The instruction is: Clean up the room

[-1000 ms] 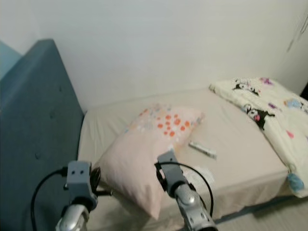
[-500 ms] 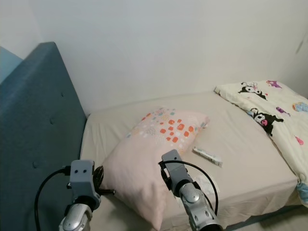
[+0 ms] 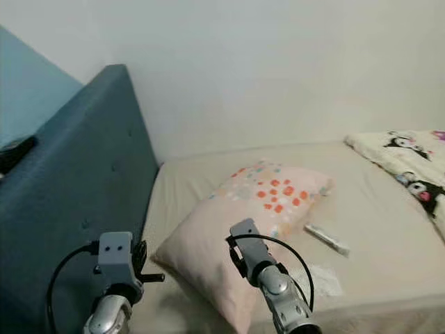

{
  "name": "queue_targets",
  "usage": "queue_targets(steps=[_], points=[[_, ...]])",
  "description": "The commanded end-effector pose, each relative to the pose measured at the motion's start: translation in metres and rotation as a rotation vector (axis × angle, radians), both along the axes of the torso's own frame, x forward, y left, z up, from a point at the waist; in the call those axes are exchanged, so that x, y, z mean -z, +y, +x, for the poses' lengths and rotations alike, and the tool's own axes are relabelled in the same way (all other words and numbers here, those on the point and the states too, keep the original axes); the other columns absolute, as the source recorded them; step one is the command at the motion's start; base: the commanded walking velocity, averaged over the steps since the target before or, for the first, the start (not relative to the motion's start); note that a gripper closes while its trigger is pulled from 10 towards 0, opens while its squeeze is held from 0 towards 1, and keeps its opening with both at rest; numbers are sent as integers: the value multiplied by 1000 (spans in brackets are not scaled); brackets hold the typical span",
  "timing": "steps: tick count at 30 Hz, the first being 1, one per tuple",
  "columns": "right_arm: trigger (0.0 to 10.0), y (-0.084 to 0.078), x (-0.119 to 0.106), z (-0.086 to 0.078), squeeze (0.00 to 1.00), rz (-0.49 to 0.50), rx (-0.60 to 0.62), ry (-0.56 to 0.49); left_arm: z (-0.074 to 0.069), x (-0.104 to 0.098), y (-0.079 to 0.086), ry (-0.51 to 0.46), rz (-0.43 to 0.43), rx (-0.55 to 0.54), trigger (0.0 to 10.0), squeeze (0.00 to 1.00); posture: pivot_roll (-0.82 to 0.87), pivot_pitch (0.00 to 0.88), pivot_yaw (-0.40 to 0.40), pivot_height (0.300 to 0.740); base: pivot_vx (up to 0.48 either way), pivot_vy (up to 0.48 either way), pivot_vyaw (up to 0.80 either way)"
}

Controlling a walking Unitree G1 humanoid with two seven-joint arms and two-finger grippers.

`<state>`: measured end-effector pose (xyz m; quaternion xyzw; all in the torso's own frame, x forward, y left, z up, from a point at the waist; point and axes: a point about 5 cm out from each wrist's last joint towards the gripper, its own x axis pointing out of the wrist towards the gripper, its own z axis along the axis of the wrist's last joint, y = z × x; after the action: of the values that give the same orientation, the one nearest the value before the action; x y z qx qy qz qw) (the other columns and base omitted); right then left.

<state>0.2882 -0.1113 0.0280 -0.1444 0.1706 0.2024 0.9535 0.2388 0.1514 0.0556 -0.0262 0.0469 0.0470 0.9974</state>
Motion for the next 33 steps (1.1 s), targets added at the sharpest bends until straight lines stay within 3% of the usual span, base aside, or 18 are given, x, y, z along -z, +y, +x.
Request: queue_targets(steps=[1,33], points=[[10000,3,-2,1,0,11,-6,-7,0,1,1,10,23,3,10000,0,-18,0,5,740,0,0,800],[10000,0,-6,5,0,15,12,-25,2,0,3,6,34,-8,10000,0,-19,0,8,740,0,0,800]])
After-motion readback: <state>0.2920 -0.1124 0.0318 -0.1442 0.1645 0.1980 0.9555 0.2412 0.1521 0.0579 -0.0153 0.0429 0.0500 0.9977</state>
